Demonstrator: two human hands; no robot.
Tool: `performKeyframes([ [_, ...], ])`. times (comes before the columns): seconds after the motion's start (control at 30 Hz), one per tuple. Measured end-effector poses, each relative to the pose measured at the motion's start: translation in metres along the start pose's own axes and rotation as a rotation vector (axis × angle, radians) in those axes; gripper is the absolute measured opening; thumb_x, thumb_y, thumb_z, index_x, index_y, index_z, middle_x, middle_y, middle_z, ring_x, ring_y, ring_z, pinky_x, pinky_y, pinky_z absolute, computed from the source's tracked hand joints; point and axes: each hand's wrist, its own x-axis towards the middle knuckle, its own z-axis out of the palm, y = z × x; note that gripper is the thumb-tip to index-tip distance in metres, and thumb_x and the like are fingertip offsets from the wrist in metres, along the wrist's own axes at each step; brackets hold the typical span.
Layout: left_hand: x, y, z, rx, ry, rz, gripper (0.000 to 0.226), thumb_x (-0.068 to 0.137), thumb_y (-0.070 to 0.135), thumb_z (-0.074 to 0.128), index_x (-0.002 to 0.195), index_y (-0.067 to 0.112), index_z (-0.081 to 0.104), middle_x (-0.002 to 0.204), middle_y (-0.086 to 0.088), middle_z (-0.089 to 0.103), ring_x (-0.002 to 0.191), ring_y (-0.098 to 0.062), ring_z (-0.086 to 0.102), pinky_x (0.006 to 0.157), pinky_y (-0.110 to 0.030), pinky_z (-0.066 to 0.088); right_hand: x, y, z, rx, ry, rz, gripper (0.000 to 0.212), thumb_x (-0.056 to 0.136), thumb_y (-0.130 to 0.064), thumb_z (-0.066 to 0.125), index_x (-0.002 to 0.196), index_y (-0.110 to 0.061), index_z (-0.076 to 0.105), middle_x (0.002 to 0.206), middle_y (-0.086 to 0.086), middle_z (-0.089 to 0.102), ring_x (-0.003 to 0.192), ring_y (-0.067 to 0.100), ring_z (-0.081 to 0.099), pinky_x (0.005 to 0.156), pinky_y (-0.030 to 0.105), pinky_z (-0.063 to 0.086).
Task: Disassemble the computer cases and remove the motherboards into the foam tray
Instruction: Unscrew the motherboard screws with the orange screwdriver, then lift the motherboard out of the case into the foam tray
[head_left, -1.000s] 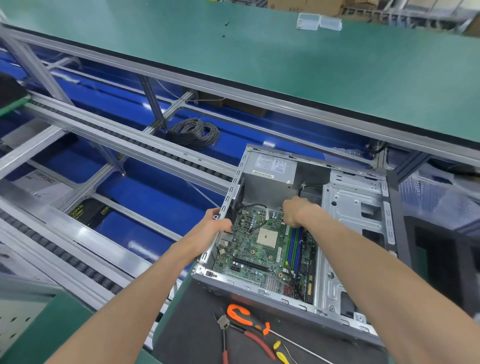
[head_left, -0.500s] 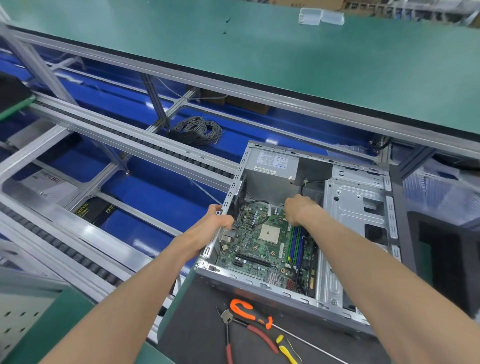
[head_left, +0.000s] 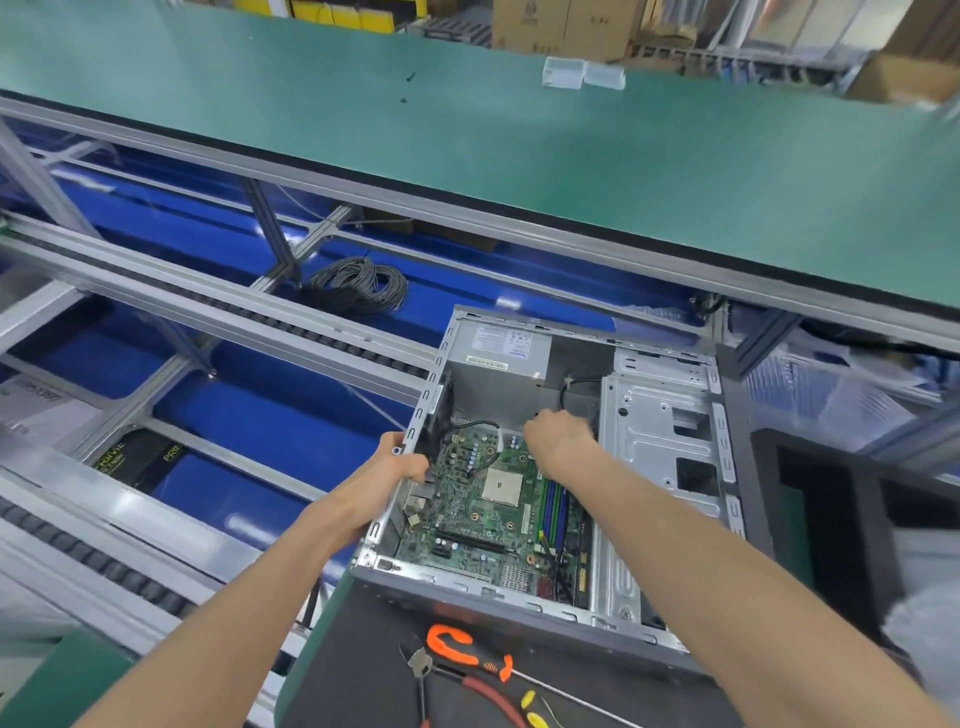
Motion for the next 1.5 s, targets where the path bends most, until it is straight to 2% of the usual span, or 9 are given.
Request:
performKeyframes([
  [0.07,0.003,0.005,-0.001,-0.004,-0.001,0.025,0.081,0.058,0.043,0.062,0.133,0.037,0.031,0.125,0.009,0.049,0.108,-0.009,0.049,0.082,-0.04,0.041,-0.006,-0.001,-0.003,0.005,0.082,-0.026,0.027,0.091,-0.001,0.058,0.116,-0.008,0.065,0.115,0.008,0.065,0.106,0.031,0.065,0.069,0.038,0.044],
  [0.2,0.011,0.014,-0.007,0.068,0.117,0.201,0.1,0.068,0.043,0.07,0.148,0.052,0.012,0.159,0.004,0.026,0.146,-0.019,0.029,0.116,-0.054,0.028,-0.027,0.0,-0.017,0.073,0.221,-0.076,0.016,0.09,-0.008,0.058,0.106,-0.012,0.061,0.105,0.008,0.064,0.098,0.033,0.065,0.069,0.039,0.04],
  [0.4,0.005,0.024,-0.015,0.066,0.206,0.322,0.097,0.078,0.037,0.08,0.15,0.053,0.016,0.164,0.0,0.024,0.144,-0.013,0.034,0.111,-0.042,0.033,-0.071,0.008,-0.011,0.244,0.368,-0.247,0.02,0.096,-0.025,0.051,0.101,-0.009,0.062,0.102,0.011,0.067,0.091,0.034,0.066,0.081,0.04,0.05],
  [0.5,0.013,0.064,-0.008,0.458,0.374,0.529,0.067,0.087,0.053,0.065,0.144,0.053,0.029,0.149,0.001,0.047,0.12,-0.003,0.053,0.1,-0.041,0.043,-0.096,0.0,0.001,0.441,0.344,-0.379,0.036,0.102,-0.044,0.045,0.098,-0.013,0.063,0.099,0.006,0.068,0.086,0.024,0.064,0.08,0.036,0.053],
  [0.73,0.084,0.168,0.055,1.138,0.237,0.772,0.058,0.102,0.047,0.045,0.151,0.019,0.036,0.165,-0.009,0.019,0.151,-0.026,0.022,0.121,-0.043,0.019,-0.143,-0.013,0.012,0.368,0.286,-0.607,0.066,0.09,-0.076,0.041,0.106,-0.015,0.061,0.096,0.006,0.067,0.079,0.029,0.061,0.074,0.041,0.051],
  [0.93,0.125,0.199,0.074,1.417,0.193,0.692,0.046,0.104,0.054,0.036,0.134,0.021,0.043,0.12,-0.009,0.06,0.097,-0.031,0.055,0.077,-0.042,0.046,-0.163,-0.024,0.029,0.283,0.39,-0.633,0.043,0.093,-0.047,0.057,0.11,-0.009,0.061,0.096,0.01,0.062,0.077,0.035,0.063,0.063,0.039,0.044],
  [1.07,0.136,0.207,0.086,1.53,0.224,0.754,0.042,0.105,0.051,0.033,0.118,0.014,0.046,0.075,-0.001,0.038,0.075,-0.027,0.039,0.066,-0.04,0.037,-0.169,-0.026,0.034,0.328,0.385,-0.553,0.044,0.101,-0.047,0.046,0.113,-0.006,0.058,0.092,0.015,0.066,0.077,0.034,0.063,0.069,0.044,0.043],
  [1.27,0.142,0.21,0.09,1.573,0.261,0.822,0.031,0.106,0.035,0.039,0.122,0.01,0.051,0.079,-0.004,0.038,0.08,-0.03,0.041,0.068,-0.039,0.035,-0.167,-0.023,0.028,0.411,0.26,-0.53,0.039,0.101,-0.039,0.05,0.106,-0.002,0.06,0.065,0.005,0.033,0.071,0.033,0.055,0.082,0.055,0.049],
  [1.5,0.141,0.215,0.078,1.51,0.314,0.792,0.024,0.104,0.032,0.047,0.108,0.011,0.056,0.094,-0.012,0.055,0.08,-0.033,0.049,0.068,-0.04,0.04,-0.172,0.002,0.018,0.401,0.254,-0.534,0.025,0.084,-0.033,0.065,0.077,-0.009,0.059,0.055,0.001,0.038,0.052,0.022,0.046,0.069,0.042,0.051],
])
